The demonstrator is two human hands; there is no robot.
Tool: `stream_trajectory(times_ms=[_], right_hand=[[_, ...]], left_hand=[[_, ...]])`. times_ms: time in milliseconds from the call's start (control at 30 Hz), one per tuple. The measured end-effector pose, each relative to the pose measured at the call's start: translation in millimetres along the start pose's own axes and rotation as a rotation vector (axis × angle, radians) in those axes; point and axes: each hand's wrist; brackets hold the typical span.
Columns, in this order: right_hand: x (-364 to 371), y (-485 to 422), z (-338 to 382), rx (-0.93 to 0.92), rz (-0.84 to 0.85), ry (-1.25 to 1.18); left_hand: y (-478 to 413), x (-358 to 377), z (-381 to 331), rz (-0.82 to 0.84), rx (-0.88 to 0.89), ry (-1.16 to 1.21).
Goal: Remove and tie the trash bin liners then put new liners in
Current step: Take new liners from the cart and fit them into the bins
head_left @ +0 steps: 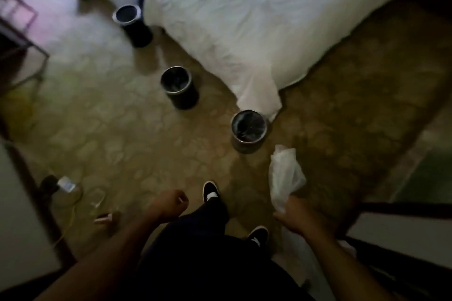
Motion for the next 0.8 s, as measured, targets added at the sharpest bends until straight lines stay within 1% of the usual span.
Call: stream_trajectory(times_ms=[67,133,200,267,333,433,500,567,633,700,800], right_hand=[[-9.9,-16.4,44.2,-0.067,-0.004,0.153],[-17.2,-38.1,89.6,-0.166,0.029,0.231],[-23.9,-62.7,138.0,-0.274,0.026,0.268],[-31.3,-88.5,185.7,-0.350,-0.015,0.297],[-41.6,-114.2,230.7,-0.423,-0.035,0.276],[-59.5,-149.8,288.9,-0.524,0.068,0.328],[-69.9,-172.8,318.3,-0.528,0.158,0.397],[-77.4,-199.6,336.3,-0.531,0.165,0.434],[-88.3,-218.8,349.1,-0.511,0.152,0.347],[-103.5,-235.8,361.0,-0.438,0.152,0.296],[-128.6,-271.5,371.0,-0.323,0.163,0.292]], left_hand=[[4.8,6.1,37.5,-0.031,-0.095,0.056],[5.3,11.0,69.0,-0.016,-0.191,0.161],[-1.0,12.1,95.5,0.005,-0.261,0.248],[-9.4,7.2,115.4,0.021,-0.306,0.320],[-21.5,-6.3,131.6,0.018,-0.339,0.377],[-52.6,-38.4,154.1,0.031,-0.346,0.434],[-76.6,-68.7,164.6,0.026,-0.312,0.483],[-103.0,-106.3,171.2,0.006,-0.267,0.552],[-125.7,-148.6,172.9,-0.002,-0.236,0.628],[-149.9,-191.5,171.6,-0.030,-0.211,0.692],[-183.4,-255.8,168.1,-0.063,-0.172,0.763]])
Point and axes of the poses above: each hand's wrist, its own y-axis away from the middle knuckle, its own x-axis out of the palm, z = x × y, and after that the axes turned 8 degrees about -x, right-handed
